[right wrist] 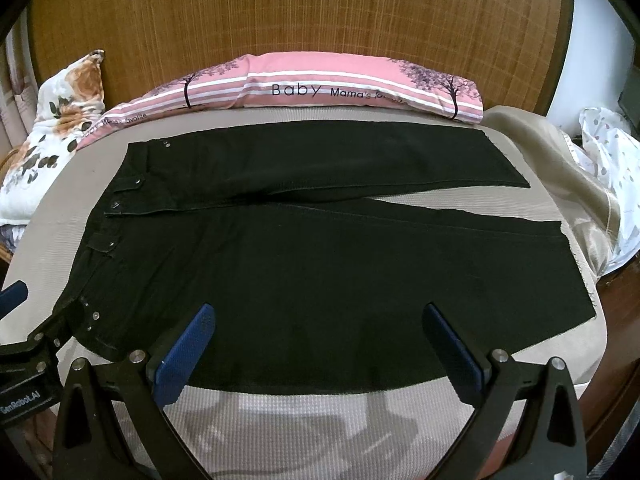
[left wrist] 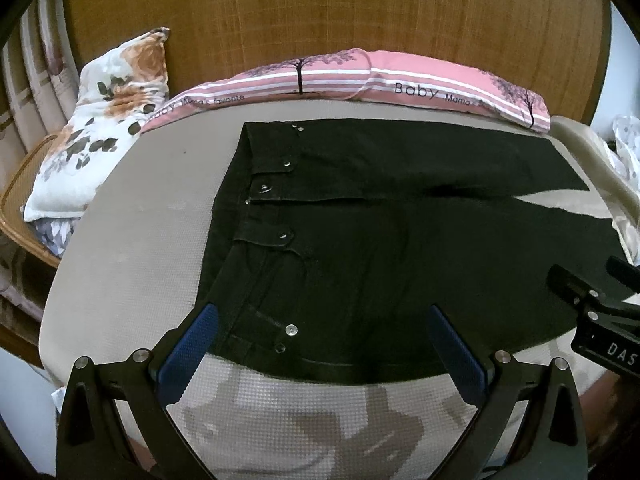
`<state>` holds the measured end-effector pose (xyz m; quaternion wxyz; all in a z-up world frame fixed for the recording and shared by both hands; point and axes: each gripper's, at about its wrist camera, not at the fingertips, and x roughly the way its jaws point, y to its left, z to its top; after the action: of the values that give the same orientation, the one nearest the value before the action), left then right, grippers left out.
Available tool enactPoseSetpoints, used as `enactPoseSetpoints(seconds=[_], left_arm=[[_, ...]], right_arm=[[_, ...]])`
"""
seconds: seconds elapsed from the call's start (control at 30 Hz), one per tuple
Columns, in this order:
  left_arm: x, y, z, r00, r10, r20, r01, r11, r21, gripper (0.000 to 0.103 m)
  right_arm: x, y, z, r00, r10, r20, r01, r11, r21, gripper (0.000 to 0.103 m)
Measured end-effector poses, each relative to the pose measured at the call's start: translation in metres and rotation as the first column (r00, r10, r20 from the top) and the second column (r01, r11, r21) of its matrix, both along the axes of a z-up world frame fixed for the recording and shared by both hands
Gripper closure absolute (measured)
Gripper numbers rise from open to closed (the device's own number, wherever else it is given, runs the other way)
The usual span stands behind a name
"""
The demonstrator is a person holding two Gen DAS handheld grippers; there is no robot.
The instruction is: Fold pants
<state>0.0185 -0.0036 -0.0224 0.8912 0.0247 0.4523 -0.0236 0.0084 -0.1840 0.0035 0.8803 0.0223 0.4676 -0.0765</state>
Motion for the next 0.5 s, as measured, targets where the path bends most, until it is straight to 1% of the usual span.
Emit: enactPoseSetpoints(seconds=[0.3, 0.5], left_arm=[[0.0065, -0.0003, -0.0016, 1.0, 0.031, -0.003, -0.031, 0.999, 0.012, 0.001], [0.0074, 0.0022, -0.0028, 0.999, 0.04, -0.007, -0.04, 0.999, 0.002, 0.001]], right_arm=[[0.005, -0.0007, 0.0009, 1.0, 0.002, -0.005, -0.002, 1.0, 0.008, 0.0], [0.0083, 0.0007, 0.0027, 1.0, 0.012, -0.001, -0.012, 1.0, 0.009, 0.0]])
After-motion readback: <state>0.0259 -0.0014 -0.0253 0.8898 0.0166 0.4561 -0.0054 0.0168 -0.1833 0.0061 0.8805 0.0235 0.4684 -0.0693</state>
